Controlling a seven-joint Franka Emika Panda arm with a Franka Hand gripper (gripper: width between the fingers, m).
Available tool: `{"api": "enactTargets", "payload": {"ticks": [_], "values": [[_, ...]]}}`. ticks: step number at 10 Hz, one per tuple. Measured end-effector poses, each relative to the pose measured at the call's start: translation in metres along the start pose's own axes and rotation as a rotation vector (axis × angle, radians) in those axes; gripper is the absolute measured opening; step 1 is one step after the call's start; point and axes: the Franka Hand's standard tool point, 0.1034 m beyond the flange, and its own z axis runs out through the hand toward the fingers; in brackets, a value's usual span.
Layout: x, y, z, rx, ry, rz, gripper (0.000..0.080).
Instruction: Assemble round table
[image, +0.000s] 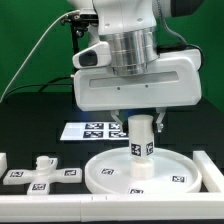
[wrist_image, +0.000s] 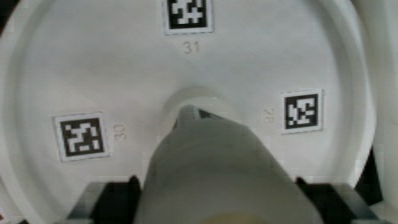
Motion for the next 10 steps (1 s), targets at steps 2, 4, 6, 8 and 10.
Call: {"api": "enactTargets", "payload": {"ticks": [2, 4, 6, 8, 10], "values": [[-0.0005, -0.0026, 0.0010, 0.012, 0.000, 0.290, 0.0406], [-0.0002, -0.0045, 0.0023, 0.056, 0.011, 0.627, 0.0407], [-0.0005, -0.0050, 0.0025, 0.081, 0.007, 0.803, 0.0407], [-0.0010, -0.0052, 0.0028, 0.081, 0.006, 0.776, 0.0407], [-0.0023, -0.0063, 0.0011, 0.052, -0.002, 0.532, 0.0590]]}}
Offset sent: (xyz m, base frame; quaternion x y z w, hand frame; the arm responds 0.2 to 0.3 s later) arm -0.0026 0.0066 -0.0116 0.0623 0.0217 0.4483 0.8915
